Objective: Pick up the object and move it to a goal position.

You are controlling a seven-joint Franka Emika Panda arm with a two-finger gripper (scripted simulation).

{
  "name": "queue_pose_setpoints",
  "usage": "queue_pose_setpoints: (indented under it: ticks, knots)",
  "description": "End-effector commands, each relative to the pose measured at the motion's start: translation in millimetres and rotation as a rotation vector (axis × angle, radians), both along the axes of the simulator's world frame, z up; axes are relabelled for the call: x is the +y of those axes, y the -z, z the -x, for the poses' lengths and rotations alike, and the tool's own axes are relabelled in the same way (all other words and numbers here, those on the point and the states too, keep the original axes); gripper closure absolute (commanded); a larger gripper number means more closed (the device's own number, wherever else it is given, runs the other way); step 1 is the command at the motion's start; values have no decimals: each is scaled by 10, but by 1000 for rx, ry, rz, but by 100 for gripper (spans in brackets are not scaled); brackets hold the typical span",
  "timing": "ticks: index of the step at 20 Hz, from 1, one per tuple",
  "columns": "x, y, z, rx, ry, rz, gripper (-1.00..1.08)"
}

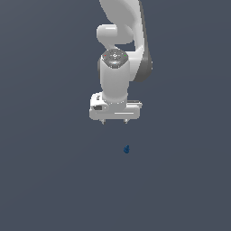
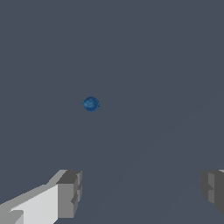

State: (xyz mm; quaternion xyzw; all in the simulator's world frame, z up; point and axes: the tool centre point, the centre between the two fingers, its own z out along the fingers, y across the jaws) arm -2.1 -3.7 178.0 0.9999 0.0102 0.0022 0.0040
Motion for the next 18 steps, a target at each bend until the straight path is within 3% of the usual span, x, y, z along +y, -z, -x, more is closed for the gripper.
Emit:
queue_pose_setpoints:
  ticks: [1,18]
  knots:
    - [0,0,0,0,0,0,-92]
    - [-29,75,6,3,25,19,-92]
